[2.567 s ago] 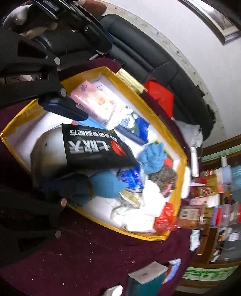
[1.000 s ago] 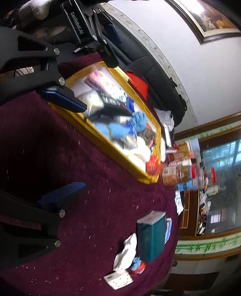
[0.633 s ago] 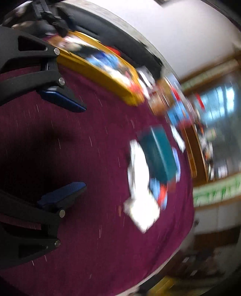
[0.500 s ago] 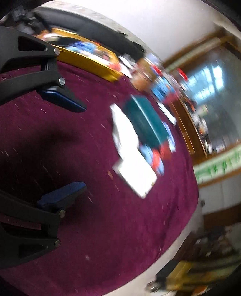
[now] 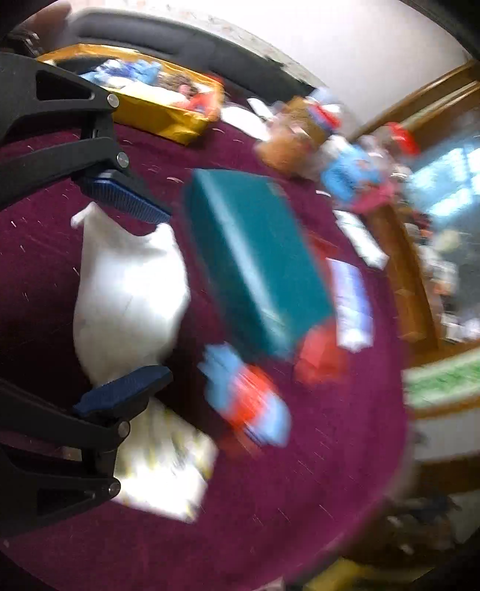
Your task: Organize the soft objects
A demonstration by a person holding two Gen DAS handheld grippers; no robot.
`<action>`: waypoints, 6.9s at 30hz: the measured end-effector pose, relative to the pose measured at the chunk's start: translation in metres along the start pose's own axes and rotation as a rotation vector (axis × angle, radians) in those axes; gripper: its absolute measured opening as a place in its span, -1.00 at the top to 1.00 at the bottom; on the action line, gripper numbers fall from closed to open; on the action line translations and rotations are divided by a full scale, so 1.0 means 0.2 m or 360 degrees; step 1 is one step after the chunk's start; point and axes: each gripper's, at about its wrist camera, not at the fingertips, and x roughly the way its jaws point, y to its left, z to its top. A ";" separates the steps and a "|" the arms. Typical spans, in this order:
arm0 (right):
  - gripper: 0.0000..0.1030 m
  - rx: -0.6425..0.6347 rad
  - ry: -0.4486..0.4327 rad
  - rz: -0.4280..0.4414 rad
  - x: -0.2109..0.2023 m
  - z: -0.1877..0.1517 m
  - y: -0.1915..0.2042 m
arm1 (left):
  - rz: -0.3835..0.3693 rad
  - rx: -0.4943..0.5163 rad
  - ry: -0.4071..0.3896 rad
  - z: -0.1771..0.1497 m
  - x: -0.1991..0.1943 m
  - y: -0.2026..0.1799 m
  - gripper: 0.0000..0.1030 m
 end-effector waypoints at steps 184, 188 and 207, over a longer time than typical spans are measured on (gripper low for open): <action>-0.78 -0.0904 -0.0263 -0.0161 -0.24 -1.10 1.37 | 0.0751 -0.0510 -0.0335 -0.09 -0.33 0.57 -0.99; -0.78 -0.0904 -0.0261 -0.0162 -0.24 -1.10 1.37 | 0.0751 -0.0511 -0.0335 -0.09 -0.33 0.57 -0.99; -0.78 -0.0909 -0.0235 -0.0157 -0.21 -1.11 1.37 | 0.0707 -0.0558 -0.0271 -0.12 -0.29 0.62 -0.99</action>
